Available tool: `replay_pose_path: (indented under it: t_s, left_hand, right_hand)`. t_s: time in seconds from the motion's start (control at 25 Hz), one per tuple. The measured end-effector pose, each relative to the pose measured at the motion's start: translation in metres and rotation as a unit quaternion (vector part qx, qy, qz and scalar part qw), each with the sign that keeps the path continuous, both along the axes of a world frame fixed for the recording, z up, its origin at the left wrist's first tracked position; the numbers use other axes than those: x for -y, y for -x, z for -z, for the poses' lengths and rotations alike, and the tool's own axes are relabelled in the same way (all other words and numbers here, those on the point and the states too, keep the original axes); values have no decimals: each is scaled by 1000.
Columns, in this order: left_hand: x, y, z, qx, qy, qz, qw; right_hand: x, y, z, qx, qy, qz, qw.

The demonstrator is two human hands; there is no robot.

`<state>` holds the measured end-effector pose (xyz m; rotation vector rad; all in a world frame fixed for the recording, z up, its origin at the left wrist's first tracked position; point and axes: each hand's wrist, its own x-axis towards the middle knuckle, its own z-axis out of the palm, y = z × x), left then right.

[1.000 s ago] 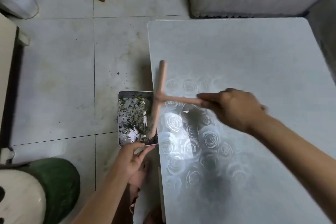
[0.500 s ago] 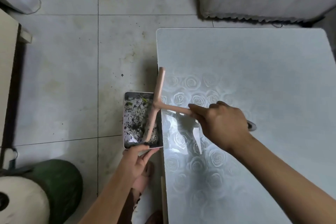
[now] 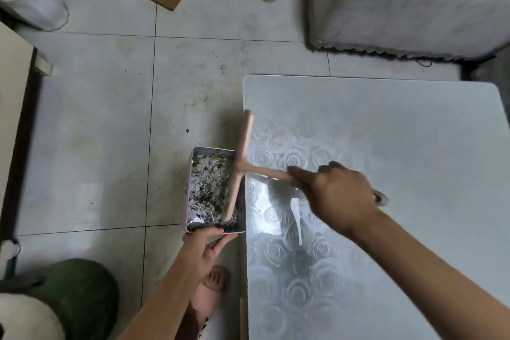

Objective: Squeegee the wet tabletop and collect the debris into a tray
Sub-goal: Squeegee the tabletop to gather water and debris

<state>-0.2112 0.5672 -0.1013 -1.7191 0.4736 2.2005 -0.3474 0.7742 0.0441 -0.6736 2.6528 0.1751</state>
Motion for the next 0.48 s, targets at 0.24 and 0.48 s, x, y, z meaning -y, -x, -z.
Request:
replay_pose_path:
  t_s: [0.24,0.48]
  left_hand:
    - [13,28,1,3,-4,11,1000]
    - [17,59,6,-1,8,9,1000]
  right_hand:
    - [-56,53,-30,-6,9,74,997]
    - [-24,76,-11,48,-4,51,998]
